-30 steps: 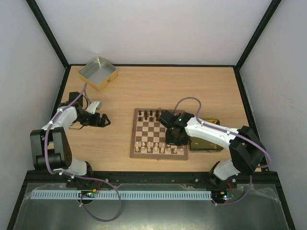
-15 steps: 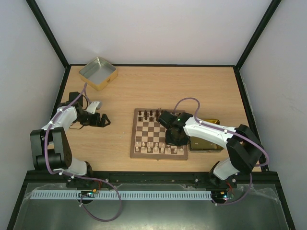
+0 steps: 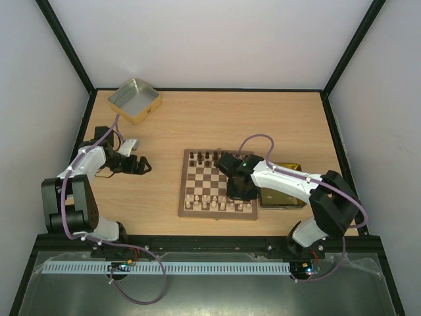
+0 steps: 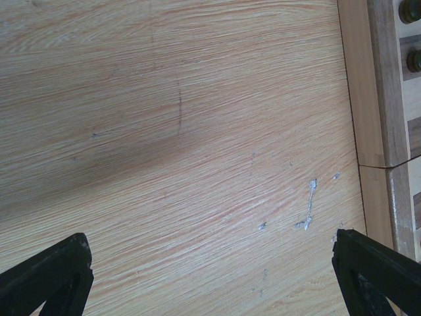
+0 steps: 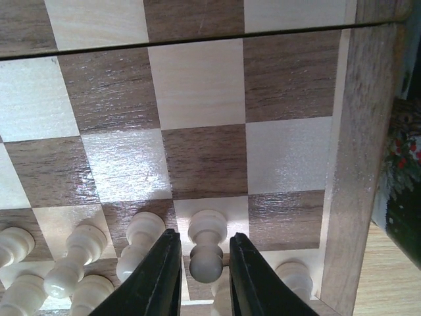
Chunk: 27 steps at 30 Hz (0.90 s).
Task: Set up the chess pieces on the board
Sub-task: Place the chess piece on the chessboard, then pick up the chess piece from the storage box.
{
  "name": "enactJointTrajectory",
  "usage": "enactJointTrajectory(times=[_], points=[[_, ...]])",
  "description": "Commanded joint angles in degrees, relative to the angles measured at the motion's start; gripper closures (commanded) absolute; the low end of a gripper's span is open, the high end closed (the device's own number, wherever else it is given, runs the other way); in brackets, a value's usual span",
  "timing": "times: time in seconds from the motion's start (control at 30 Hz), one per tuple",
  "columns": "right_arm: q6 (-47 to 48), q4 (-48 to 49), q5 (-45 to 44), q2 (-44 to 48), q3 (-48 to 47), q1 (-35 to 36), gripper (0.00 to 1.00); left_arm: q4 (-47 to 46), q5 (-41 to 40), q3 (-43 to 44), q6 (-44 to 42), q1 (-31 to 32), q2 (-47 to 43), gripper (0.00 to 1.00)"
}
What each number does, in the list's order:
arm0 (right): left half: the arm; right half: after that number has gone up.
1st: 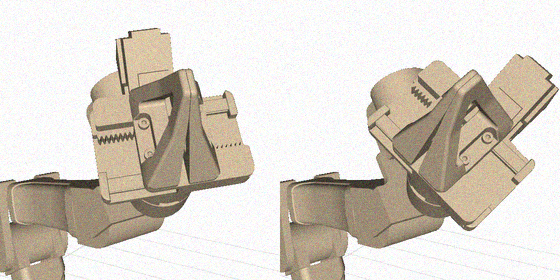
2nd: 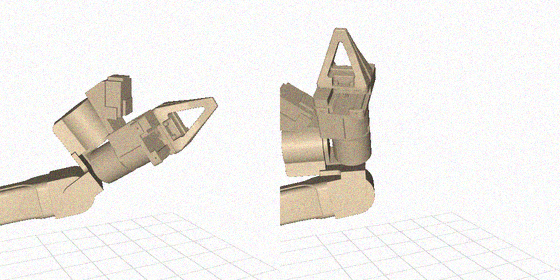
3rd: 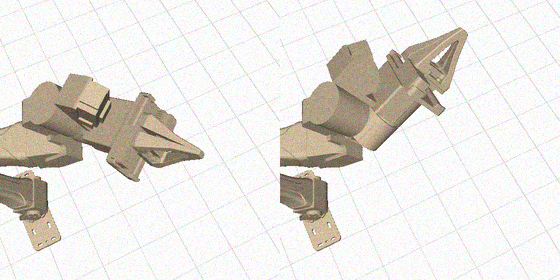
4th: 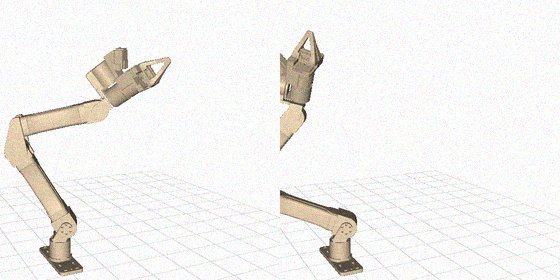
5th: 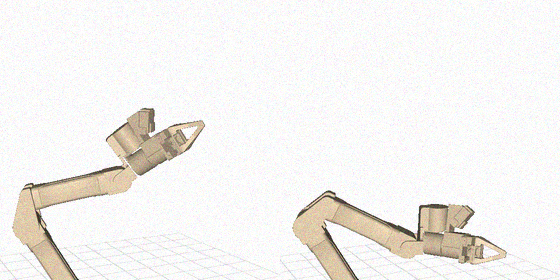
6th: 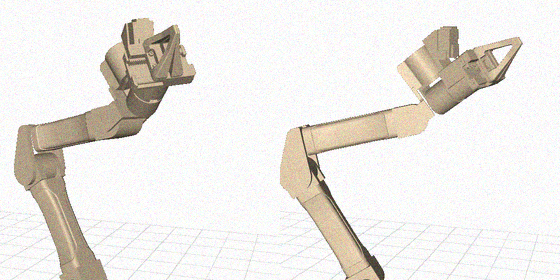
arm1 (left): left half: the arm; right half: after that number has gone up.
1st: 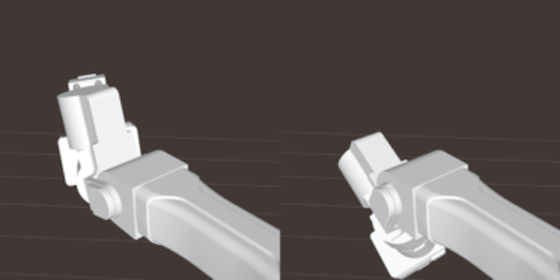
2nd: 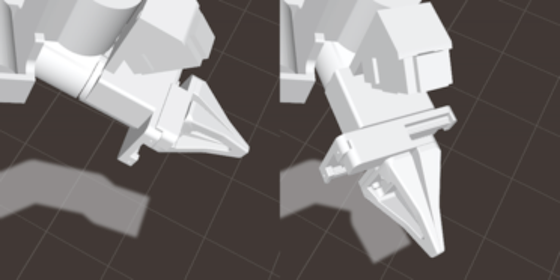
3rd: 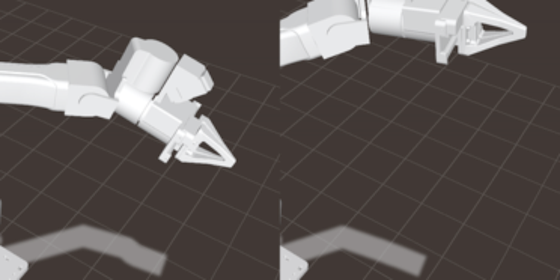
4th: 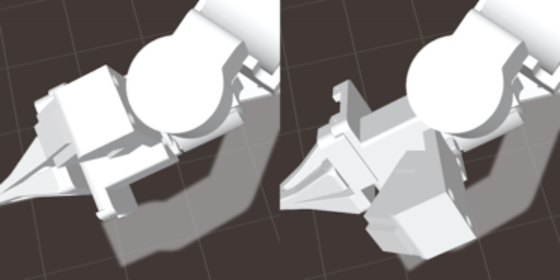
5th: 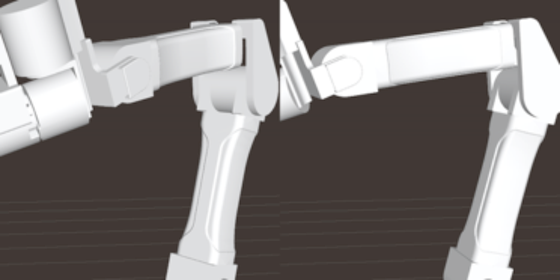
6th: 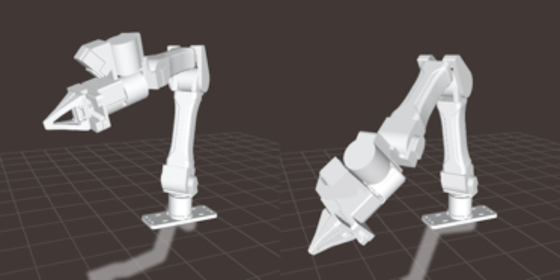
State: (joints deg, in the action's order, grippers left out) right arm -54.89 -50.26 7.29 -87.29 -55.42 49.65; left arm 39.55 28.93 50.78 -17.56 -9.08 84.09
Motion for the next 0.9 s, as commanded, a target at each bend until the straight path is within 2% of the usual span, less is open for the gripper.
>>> enactJointTrajectory(times=[0.0, 0.3, 0.53, 0.7, 0.87], points=[[-0.83, -0.62, -2.32, -0.48, -0.51, 0.36, 0.8, 0.97, 0.64, 1.35, -0.33, -0.41, -0.67, 0.01], [1.01, -3.88, -5.93, -3.07, -6.81, -0.87, 0.76, 0.97, 0.6, 1.33, -0.28, -0.41, -0.89, 0.01], [5.02, -8.13, -9.34, -2.53, -11.4, -7.7, 0.76, 0.98, 0.67, 1.34, -0.39, -0.45, -1.12, 0.01], [6.37, -9.73, -11.99, 2.25, -8.23, -16.97, 0.75, 0.97, 0.69, 1.33, -0.41, -0.5, -1.07, 0.01], [9.37, -7.65, -9.76, 9.42, -0.05, -32.68, 0.75, 0.97, 0.78, 1.33, -0.44, -0.5, -1.13, 0.01]])
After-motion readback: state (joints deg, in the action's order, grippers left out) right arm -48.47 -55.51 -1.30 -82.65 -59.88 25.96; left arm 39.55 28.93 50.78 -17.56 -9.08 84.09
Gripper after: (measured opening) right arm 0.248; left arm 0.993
